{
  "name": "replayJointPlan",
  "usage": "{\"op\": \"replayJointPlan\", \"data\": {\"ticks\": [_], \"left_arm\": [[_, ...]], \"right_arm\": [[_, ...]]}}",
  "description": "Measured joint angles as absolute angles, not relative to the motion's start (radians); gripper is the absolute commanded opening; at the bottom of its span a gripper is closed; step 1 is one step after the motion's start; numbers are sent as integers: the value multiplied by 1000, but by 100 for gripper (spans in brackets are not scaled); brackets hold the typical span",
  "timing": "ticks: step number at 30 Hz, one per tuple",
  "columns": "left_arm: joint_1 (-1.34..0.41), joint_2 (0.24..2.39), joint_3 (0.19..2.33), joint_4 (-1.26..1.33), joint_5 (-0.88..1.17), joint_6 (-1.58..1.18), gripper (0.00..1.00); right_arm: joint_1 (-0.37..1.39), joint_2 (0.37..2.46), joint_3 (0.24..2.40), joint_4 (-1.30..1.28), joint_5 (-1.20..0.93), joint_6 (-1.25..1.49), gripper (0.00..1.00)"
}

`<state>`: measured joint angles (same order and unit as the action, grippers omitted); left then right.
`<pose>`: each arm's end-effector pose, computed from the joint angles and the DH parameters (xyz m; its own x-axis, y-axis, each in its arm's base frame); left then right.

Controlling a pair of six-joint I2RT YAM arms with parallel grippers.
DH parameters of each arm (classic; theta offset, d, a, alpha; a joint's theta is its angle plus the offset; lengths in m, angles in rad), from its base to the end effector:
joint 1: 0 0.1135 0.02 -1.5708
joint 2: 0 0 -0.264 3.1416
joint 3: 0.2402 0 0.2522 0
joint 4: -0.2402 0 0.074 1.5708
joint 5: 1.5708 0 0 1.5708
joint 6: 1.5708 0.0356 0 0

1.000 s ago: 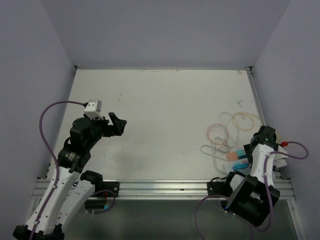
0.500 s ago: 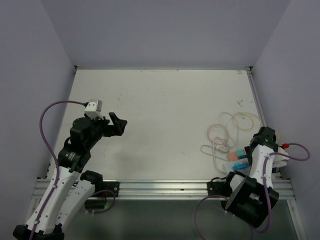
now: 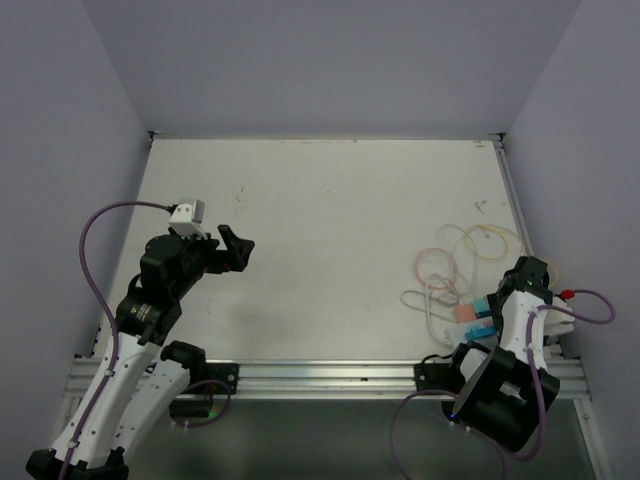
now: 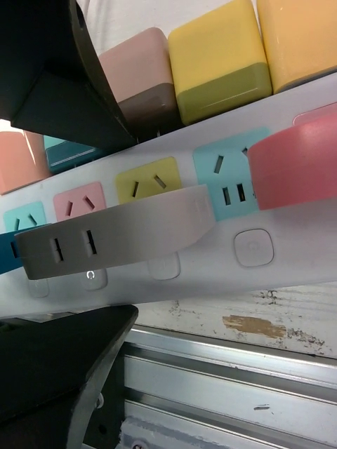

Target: Pull the plug off the socket

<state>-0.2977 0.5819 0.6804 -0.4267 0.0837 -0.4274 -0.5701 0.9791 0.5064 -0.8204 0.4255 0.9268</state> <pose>0.1339 -0.0442 0.3071 -0.4330 -0.2992 -0.8503 0.2071 0.8850 -0.4169 0.1161 -0.0919 0.1722 -0.0168 0.8760 -0.4820 0.9998 0.0086 -0.0191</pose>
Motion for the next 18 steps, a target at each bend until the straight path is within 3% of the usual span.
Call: {"op": "replayJointPlan", "data": {"ticks": [7,18], "left_arm": [[-298,582,680,-427,84,-427,100],[-298,588,680,-427,83,-428,100]], "right_arm": [[-571,977,506,-808,415,891,65],[-553,1031,514,-682,287,693,47]]}}
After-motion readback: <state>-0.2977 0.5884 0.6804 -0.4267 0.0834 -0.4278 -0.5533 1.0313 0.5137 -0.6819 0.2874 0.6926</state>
